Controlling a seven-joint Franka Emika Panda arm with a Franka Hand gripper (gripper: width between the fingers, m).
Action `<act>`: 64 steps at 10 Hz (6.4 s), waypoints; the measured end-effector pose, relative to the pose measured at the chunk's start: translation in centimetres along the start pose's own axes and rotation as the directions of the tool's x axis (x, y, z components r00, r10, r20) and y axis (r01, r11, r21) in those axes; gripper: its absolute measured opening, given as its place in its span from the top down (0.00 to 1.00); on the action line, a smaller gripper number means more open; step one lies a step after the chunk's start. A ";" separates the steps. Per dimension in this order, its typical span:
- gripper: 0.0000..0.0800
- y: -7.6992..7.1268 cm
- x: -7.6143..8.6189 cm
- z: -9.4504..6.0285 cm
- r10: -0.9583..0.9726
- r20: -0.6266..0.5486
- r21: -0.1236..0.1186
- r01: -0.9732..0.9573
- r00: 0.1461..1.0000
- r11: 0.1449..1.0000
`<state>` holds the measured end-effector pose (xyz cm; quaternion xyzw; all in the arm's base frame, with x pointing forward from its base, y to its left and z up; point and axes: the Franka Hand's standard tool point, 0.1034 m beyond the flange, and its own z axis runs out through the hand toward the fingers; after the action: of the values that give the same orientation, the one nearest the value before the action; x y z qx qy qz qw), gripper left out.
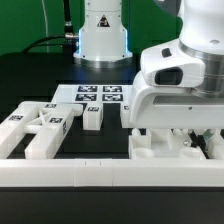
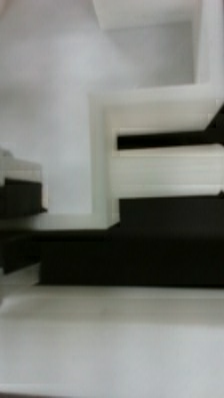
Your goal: Assemble chair
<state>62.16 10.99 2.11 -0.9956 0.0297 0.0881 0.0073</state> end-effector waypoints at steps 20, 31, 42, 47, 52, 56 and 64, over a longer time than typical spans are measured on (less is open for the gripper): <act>0.19 6.5 -7.8 -3.6 -0.031 0.035 0.009 0.030 0.999 0.999; 0.19 8.9 -11.1 -1.1 -0.014 0.491 -0.019 0.027 0.871 0.999; 0.19 9.1 -12.0 3.5 -0.026 0.619 -0.018 0.047 0.785 0.999; 0.64 9.0 -11.6 3.3 -0.028 0.615 -0.017 0.049 0.788 0.999; 0.64 7.9 -10.9 -1.3 -0.033 0.614 0.004 0.038 0.788 0.999; 0.64 7.5 -10.0 -3.5 -0.041 0.581 0.012 0.043 0.813 0.999; 0.64 7.0 -5.7 -10.1 -0.048 0.156 0.025 0.045 0.987 0.999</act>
Offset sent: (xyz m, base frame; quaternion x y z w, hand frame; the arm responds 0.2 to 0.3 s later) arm 0.0089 0.0123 0.0041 -0.0077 -0.0104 0.0084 0.9999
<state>57.90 4.17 12.98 -0.9860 0.0069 0.1654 0.0225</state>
